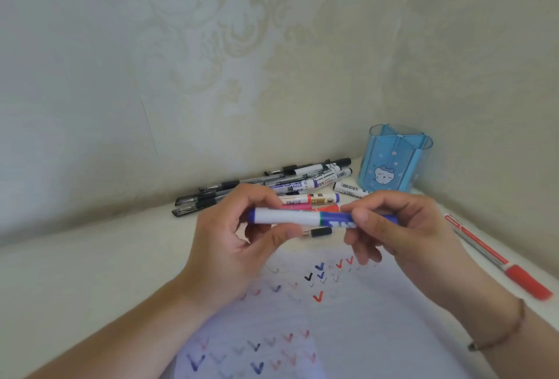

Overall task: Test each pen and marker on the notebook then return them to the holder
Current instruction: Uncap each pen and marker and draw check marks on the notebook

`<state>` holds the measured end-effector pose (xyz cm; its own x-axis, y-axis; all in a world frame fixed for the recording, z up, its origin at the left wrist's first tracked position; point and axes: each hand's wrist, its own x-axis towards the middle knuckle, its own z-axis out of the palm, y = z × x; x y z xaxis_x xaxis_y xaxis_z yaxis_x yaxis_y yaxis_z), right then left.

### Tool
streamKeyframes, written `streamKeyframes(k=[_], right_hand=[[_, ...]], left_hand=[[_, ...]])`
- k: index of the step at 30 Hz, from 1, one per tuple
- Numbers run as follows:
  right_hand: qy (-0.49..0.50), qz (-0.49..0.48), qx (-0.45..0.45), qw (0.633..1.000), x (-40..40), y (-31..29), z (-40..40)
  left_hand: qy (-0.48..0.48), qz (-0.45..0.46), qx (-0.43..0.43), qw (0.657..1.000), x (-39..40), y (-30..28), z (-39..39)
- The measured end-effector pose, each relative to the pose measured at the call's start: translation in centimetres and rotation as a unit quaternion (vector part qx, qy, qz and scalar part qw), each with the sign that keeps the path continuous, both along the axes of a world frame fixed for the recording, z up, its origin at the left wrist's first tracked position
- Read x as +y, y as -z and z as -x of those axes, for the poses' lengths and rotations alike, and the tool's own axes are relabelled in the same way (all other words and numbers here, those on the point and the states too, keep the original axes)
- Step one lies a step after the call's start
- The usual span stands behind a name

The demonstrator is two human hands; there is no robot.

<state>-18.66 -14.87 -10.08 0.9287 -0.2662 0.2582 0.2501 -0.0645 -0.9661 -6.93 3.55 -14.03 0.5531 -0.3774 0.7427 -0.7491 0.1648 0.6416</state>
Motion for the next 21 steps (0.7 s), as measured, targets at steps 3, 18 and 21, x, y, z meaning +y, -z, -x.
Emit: streamKeyframes(k=[3, 18, 21], right_hand=[[-0.01, -0.004, 0.001, 1.0, -0.6, -0.1, 0.0], [-0.007, 0.109, 0.045, 0.993, 2.4, -0.1, 0.7], [0.001, 0.122, 0.035, 0.992, 2.5, 0.0, 0.8]], left_hand=[[0.001, 0.015, -0.022, 1.0, 0.1, -0.1, 0.1], [0.066, -0.146, -0.113, 0.981, -0.5, 0.3, 1.5], [0.018, -0.2, -0.153, 0.968, -0.4, 0.5, 1.0]])
